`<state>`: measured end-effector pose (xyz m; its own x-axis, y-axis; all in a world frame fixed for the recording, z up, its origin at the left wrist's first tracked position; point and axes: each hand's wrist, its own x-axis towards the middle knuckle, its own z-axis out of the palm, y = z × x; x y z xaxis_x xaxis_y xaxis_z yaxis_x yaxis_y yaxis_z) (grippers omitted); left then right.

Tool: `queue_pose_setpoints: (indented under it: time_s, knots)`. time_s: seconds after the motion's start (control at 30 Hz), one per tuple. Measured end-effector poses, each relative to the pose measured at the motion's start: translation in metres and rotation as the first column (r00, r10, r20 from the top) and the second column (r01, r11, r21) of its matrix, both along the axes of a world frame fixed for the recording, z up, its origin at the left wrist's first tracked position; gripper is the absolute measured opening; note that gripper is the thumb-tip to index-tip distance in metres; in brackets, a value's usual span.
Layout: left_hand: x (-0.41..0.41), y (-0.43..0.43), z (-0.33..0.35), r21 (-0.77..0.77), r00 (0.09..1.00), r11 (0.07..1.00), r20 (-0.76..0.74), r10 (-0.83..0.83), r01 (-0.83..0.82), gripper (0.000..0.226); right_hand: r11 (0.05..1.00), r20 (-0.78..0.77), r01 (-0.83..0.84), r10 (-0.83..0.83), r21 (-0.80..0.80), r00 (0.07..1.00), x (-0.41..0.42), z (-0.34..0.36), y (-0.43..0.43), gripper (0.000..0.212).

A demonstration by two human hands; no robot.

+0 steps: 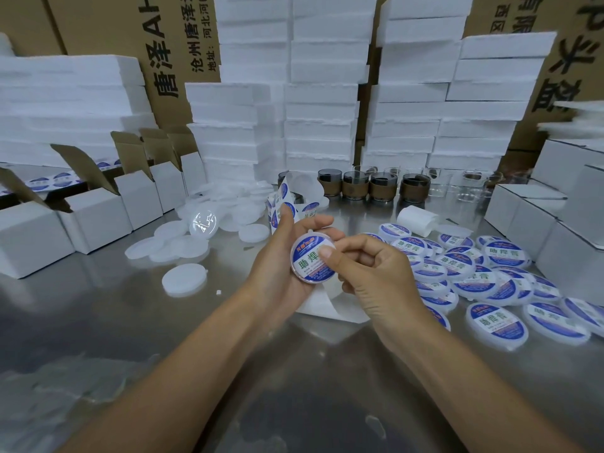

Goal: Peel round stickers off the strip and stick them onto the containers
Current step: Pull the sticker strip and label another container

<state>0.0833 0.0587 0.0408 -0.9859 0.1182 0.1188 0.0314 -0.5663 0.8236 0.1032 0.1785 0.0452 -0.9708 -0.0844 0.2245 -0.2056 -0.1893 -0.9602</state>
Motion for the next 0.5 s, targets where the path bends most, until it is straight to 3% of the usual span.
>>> queue_pose_setpoints:
  time_s: [0.5]
  knots:
    - [0.0014,-0.0005,-0.0019,-0.045,0.999,0.998,-0.034,-0.039,0.037,0.054,1.000,0.024,0.030,-0.030,0.000,0.999,-0.0018,-0.0033,-0.0013,0.014]
